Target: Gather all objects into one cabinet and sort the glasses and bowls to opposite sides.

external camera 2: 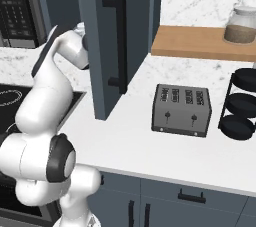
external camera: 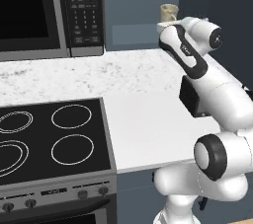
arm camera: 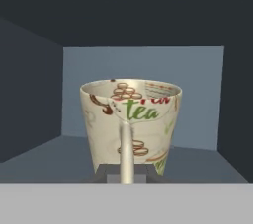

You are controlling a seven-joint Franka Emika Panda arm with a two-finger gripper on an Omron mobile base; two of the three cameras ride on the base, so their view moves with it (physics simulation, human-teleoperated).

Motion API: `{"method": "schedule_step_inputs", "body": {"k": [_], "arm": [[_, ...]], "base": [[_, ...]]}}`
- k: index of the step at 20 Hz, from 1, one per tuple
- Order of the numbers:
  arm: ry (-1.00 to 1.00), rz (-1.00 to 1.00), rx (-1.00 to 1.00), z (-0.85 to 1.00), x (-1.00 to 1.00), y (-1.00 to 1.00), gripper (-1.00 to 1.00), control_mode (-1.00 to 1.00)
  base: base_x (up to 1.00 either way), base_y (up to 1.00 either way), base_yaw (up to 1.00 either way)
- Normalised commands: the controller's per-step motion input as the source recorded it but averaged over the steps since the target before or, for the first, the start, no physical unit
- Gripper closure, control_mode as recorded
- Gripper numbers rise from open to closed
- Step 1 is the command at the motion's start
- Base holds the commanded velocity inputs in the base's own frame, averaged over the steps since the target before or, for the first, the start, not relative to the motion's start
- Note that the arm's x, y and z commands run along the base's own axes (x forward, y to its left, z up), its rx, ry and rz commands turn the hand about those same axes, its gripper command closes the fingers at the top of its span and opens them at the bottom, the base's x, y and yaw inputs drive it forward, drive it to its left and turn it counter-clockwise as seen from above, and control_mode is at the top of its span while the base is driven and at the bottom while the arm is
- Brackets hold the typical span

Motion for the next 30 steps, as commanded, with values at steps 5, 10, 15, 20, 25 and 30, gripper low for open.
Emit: {"method": "schedule_step_inputs", "body": {"k": [5,10,15,20,25,30], "arm": [[-0.17,-0.01,0.00,0.16,-0.69,0.00,1.00,-1.00],[-0.05,-0.01,0.00,0.06,-0.23,0.00,1.00,-1.00],[0.00,0.00,0.00,0.00,0.00,0.00,1.00,-1.00],[0.00,0.00,0.00,0.00,0.00,0.00,1.00,-1.00],[0.00,0.00,0.00,0.00,-0.01,0.00,1.00,1.00],[0.00,0.00,0.00,0.00,0.00,0.00,1.00,1.00]], "base": [[0.00,0.00,0.00],[0.00,0.00,0.00],[0.00,0.00,0.00],[0.00,0.00,0.00],[-0.21,0.00,0.00],[-0.72,0.08,0.00]]}}
